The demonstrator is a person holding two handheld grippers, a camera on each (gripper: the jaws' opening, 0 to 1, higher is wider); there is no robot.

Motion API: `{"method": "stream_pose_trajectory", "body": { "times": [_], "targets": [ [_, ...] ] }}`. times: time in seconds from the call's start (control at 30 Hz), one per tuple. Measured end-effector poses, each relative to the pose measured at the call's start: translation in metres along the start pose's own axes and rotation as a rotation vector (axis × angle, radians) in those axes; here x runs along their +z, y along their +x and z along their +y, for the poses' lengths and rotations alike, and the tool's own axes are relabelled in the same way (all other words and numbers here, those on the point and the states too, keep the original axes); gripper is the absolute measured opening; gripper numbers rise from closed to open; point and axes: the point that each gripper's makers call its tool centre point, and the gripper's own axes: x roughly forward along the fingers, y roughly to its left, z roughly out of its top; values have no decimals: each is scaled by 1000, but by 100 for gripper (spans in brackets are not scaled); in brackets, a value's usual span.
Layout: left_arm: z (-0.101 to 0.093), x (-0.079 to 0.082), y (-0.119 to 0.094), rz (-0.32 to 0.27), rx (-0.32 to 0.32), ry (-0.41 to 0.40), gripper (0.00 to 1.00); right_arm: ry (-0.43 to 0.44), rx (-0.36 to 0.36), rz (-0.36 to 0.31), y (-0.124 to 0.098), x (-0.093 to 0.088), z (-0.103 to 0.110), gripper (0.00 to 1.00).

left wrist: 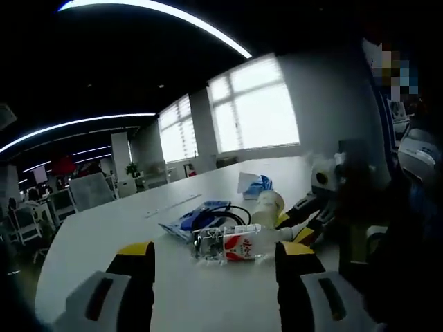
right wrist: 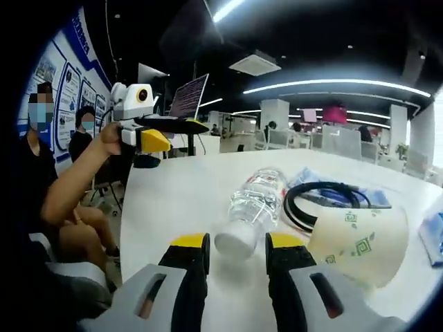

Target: Arrange the tabletop items into an orderly group along one side of the table until the central work area is clear of visible clutter.

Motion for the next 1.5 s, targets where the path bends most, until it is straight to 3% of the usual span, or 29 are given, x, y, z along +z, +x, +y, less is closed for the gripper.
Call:
{"method": "stream_pose_trajectory", "body": {
  "times": [0.03,0.07,0.1,0.17,0.33,0.4,0.43,0.5,0.53,0.7,0.97,1.5],
  "targets": [
    [-1,1,0,-3,3,-1,75,-2,-51,20,-11,-15,2,28],
    [-2,1,0,-4,7,-2,76,5,-58,28,-14,-23,5,27],
    [-2,2,0,-5,13,-6,78,24,-79,63,-19,-43,7,27],
    [1,4,-5,-11,30,-8,80,54,-83,85,-25,-55,11,27],
    [11,13,-18,-73,86,-58,87,108,-111,184,-20,-112,24,27],
    [12,14,-19,-82,97,-67,88,144,-116,178,-16,-119,25,25],
    [12,13,-20,-78,108,-96,88,160,-148,164,-16,-118,22,23],
    [13,14,-22,-95,138,-127,87,159,-188,197,-17,-122,22,22],
    [10,10,-21,-72,134,-126,87,177,-203,186,-20,-122,17,22],
    [10,10,-25,-79,139,-123,87,155,-212,181,-23,-121,20,21],
    [11,9,-27,-89,145,-118,86,195,-181,133,-31,-112,17,20],
    [6,4,-17,-76,122,-110,83,134,-158,43,-46,-62,19,20]
  ]
}}
